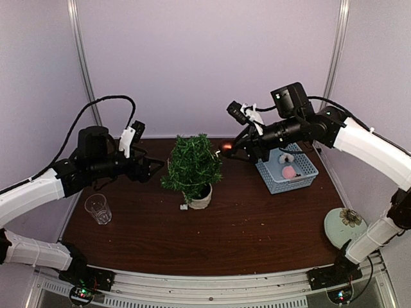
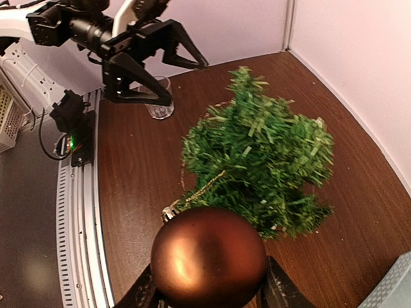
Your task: Decorate the small christmas tree
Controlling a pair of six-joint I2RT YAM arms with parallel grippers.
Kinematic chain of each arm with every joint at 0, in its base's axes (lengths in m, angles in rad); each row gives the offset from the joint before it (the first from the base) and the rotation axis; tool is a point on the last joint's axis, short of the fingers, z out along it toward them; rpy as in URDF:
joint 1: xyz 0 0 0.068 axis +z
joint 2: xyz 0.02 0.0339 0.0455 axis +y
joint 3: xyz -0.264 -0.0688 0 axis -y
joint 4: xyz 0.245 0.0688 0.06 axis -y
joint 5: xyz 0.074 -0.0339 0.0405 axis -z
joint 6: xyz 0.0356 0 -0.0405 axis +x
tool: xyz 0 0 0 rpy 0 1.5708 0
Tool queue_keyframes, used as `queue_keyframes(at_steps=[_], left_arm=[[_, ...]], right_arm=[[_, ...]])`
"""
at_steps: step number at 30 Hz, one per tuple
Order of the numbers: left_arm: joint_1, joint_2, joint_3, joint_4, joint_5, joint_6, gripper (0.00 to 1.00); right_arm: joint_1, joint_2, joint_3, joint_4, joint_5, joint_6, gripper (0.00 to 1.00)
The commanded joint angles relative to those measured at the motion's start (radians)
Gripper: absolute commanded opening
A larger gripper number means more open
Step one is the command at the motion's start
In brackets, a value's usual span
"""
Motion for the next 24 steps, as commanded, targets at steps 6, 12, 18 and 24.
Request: queue_keyframes(at_steps=[6,12,18,24], left_arm=[[-0.056,0.002,-0.013,0.075,-0.004,0.054,0.84],[-0.092,-0.010,-0.023,0.130,0.095,0.106,0.70],[-0.103,-0.038,-0.084,0.213,0.268,0.150,0.58],[-0.106,-0.027,-0.131,0.318,0.363,0.137,0.54]], right_arm=[[0.112,0.095,0.124,-0.005,0.022,-0.042,0.39],[0.119,0.164,0.164,-0.026,0.042,-0.062,0.38],[0.181,0.179,0.168,-0.041,0.079,-0.090,0.38],[0.206,0.201,0.181,-0.046,0.115,-0.106,0.38]])
